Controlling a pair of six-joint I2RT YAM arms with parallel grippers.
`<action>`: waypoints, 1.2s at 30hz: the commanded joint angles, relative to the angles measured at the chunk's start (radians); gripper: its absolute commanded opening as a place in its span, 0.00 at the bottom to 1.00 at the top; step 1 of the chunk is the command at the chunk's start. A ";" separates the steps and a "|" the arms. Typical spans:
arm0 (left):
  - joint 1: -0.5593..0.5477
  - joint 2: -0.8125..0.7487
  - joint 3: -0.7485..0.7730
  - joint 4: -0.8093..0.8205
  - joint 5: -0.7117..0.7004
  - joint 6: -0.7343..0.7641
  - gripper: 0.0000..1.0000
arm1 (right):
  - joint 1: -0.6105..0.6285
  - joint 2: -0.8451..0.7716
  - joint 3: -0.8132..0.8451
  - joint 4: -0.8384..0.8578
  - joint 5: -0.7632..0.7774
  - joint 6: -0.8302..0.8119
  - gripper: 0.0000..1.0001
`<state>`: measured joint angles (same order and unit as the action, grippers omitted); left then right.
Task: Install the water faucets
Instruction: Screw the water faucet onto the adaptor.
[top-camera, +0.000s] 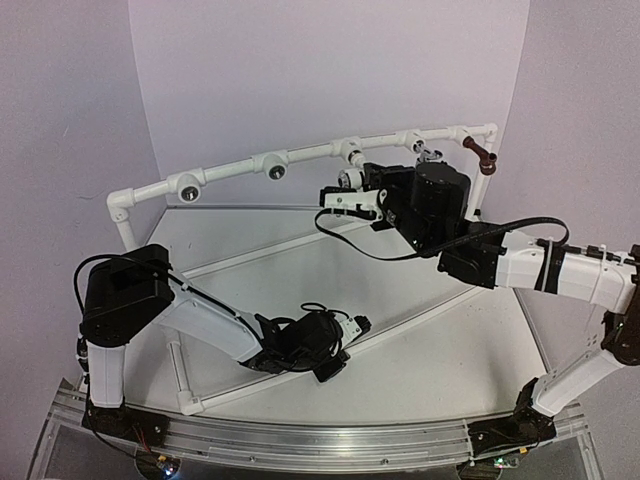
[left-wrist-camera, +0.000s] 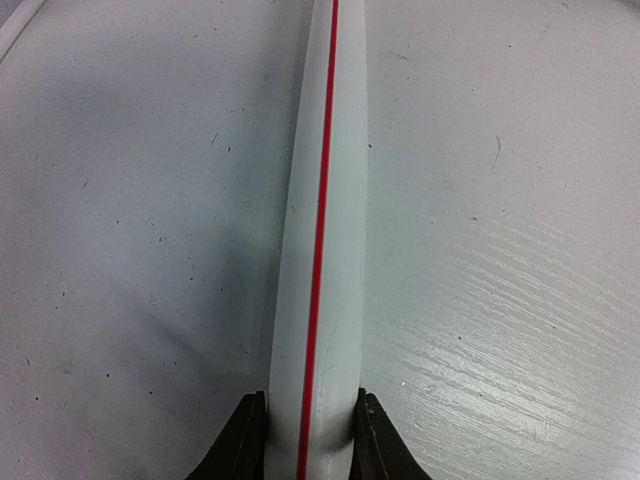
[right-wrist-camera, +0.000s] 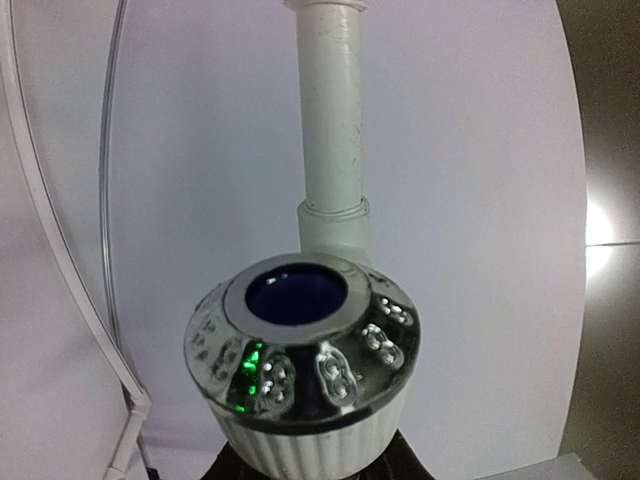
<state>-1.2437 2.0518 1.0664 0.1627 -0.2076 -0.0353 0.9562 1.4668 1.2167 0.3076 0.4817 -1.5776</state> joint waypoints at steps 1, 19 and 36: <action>0.008 0.162 -0.089 -0.292 0.053 -0.164 0.00 | -0.009 0.056 0.020 0.063 0.044 0.298 0.00; 0.008 0.162 -0.091 -0.292 0.053 -0.166 0.00 | -0.009 0.086 0.072 0.020 0.148 1.095 0.00; 0.008 0.160 -0.092 -0.292 0.053 -0.167 0.00 | -0.036 0.021 0.091 -0.135 0.219 1.910 0.00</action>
<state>-1.2427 2.0518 1.0664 0.1638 -0.2043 -0.0357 0.9698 1.4848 1.2666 0.2490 0.5777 -0.0748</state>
